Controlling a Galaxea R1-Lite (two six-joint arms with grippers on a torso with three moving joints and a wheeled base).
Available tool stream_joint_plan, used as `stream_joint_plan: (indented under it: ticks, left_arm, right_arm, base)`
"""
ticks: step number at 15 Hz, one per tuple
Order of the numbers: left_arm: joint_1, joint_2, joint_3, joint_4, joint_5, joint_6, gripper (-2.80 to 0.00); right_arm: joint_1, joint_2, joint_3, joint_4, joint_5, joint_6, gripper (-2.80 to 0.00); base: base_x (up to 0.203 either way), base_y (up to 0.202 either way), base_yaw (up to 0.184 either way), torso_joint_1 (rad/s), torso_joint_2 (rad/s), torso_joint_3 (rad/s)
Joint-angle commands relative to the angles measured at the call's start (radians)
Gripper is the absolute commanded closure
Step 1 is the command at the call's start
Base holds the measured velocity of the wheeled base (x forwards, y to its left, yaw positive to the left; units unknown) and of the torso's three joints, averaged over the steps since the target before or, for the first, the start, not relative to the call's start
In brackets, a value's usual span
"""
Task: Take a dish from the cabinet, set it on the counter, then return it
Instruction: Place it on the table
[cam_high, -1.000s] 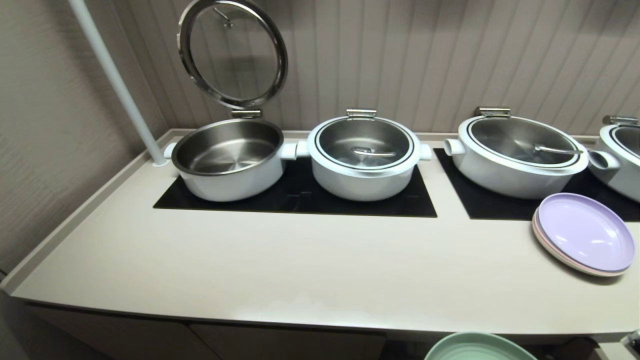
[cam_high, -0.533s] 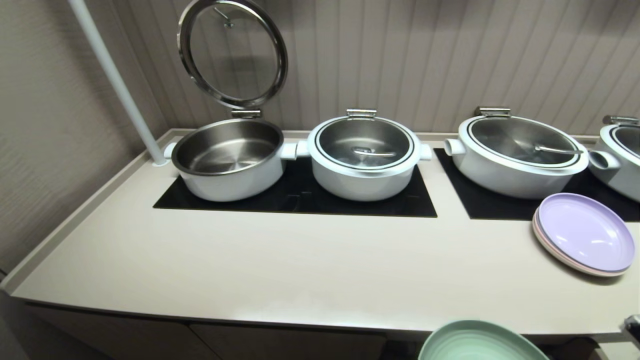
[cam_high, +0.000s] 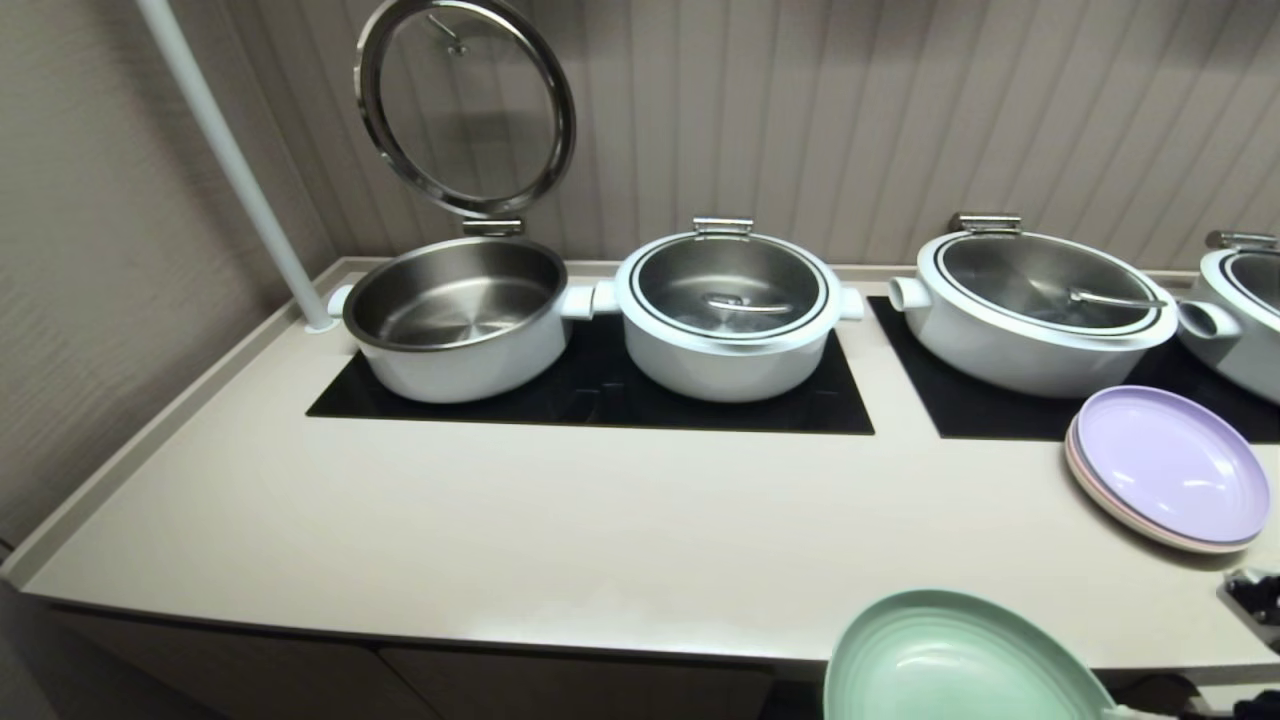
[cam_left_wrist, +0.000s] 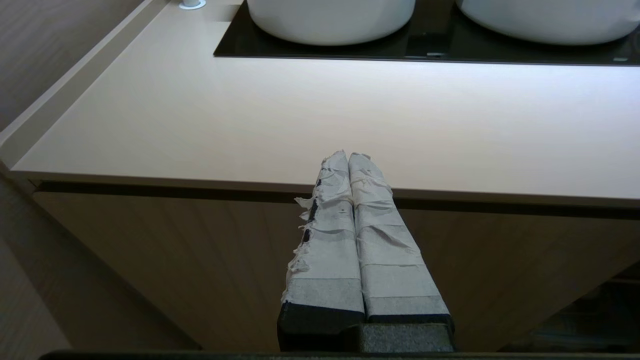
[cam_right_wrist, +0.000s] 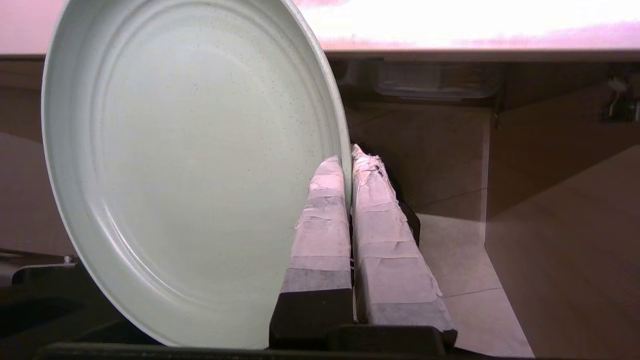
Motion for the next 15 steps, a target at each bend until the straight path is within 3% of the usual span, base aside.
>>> stream_joint_plan:
  ticks: [1, 5, 11, 15]
  left_arm:
    - [0.0, 0.0, 0.0, 0.0, -0.001, 0.0, 0.0]
    - [0.0, 0.0, 0.0, 0.0, 0.0, 0.0, 0.0]
    - [0.0, 0.0, 0.0, 0.0, 0.0, 0.0, 0.0]
    - [0.0, 0.0, 0.0, 0.0, 0.0, 0.0, 0.0]
  right_arm:
    - [-0.001, 0.074, -0.046, 0.003, -0.011, -0.001, 0.0]
    - [0.012, 0.169, -0.135, 0.003, -0.025, -0.004, 0.0]
    - [0.125, 0.336, -0.289, -0.009, -0.023, 0.003, 0.0]
    - [0.226, 0.454, -0.411, -0.01, -0.03, 0.09, 0.0]
  base:
    - [0.0, 0.0, 0.0, 0.0, 0.0, 0.0]
    - [0.0, 0.0, 0.0, 0.0, 0.0, 0.0]
    - [0.0, 0.0, 0.0, 0.0, 0.0, 0.0]
    - [0.0, 0.0, 0.0, 0.0, 0.0, 0.0]
